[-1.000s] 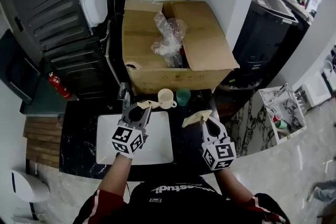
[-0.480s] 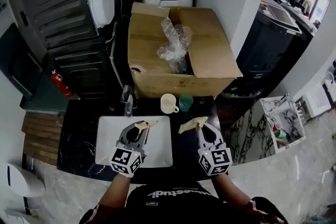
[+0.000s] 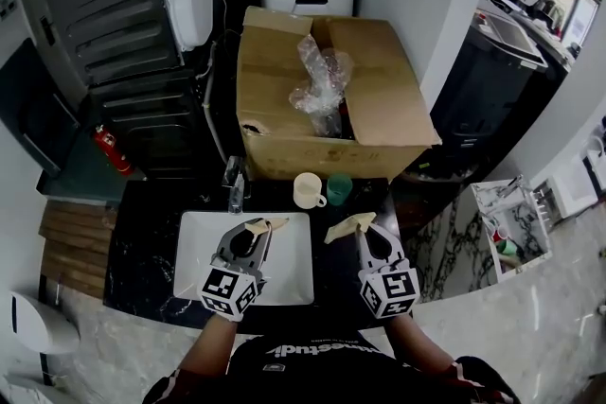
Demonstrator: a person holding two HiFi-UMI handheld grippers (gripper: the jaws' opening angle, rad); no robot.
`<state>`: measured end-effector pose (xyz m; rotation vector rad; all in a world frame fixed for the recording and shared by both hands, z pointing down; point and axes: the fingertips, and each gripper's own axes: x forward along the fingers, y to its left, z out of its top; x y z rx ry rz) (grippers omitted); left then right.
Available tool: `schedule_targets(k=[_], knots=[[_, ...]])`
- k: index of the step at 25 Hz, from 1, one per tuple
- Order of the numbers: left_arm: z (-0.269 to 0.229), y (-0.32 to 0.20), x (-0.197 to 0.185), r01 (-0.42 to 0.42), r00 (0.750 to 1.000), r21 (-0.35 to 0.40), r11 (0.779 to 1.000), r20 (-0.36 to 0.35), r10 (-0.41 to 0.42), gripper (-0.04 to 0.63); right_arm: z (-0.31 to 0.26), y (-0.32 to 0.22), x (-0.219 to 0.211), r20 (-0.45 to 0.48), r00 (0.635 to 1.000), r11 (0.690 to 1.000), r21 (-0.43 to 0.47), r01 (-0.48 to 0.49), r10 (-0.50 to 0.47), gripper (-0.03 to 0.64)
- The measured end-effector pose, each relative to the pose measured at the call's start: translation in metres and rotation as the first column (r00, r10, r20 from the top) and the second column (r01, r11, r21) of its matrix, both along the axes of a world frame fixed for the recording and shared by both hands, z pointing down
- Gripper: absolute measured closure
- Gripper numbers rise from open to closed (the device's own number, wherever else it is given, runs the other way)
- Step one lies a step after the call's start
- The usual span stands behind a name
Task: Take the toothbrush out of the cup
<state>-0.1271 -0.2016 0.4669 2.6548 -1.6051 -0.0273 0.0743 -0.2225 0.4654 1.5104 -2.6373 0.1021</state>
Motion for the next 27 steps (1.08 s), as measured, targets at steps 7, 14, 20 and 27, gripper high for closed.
schedule_targets(k=[7, 14, 20, 27], knots=[[-0.001, -0.005, 0.006, -0.009, 1.0, 0.007, 1.0, 0.007, 0.009, 0.541, 0.0, -0.003, 0.003, -0.003, 1.0, 1.0, 0.007, -0.011, 0.011, 0.58], [-0.001, -0.009, 0.01, -0.016, 1.0, 0.009, 1.0, 0.006, 0.016, 0.541, 0.001, -0.004, 0.006, 0.002, 1.0, 1.0, 0.002, -0.02, 0.02, 0.58], [-0.002, -0.012, 0.016, -0.025, 0.999, 0.02, 1.0, 0.034, 0.024, 0.541, -0.001, -0.006, 0.007, 0.005, 1.0, 1.0, 0.002, -0.024, 0.024, 0.579], [-0.002, -0.015, 0.021, -0.037, 0.999, 0.021, 0.999, 0.038, 0.036, 0.541, 0.001, -0.009, 0.005, -0.003, 1.0, 1.0, 0.003, -0.02, 0.02, 0.579]])
